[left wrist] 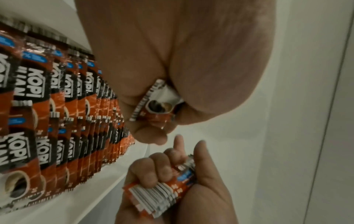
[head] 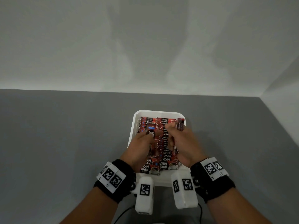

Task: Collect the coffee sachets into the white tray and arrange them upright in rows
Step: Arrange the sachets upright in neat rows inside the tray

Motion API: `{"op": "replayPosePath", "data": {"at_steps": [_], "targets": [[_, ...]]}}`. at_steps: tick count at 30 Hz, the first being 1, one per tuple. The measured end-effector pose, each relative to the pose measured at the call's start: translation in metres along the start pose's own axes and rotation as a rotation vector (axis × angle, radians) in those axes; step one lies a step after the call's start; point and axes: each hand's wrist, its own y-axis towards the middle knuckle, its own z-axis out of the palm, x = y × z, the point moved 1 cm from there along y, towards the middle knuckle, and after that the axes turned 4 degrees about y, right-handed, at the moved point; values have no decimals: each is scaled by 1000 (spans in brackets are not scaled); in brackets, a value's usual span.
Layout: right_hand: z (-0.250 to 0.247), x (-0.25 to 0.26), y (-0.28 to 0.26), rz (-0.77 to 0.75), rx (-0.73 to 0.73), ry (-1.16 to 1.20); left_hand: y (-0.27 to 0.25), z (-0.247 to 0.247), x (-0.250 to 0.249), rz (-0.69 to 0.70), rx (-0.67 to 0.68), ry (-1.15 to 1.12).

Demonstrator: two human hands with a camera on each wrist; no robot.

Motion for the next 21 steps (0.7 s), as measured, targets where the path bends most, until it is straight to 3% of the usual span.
{"op": "replayPosePath", "data": {"at_steps": [3,10,14,18,21], "targets": [[7,-2,-4,3,53,14,-3,4,-8,121,10,107],[2,11,-2,-74,-64,35,0,-6,0,253,-84,261],[9,4,-3,-55,8,58,0,-1,4,360,-155,346],[13,-6,1,-31,11,-7,0,13,3,453,-47,403],[11,-6,4,35,-6,67,0,13,0,413,31,403]]}}
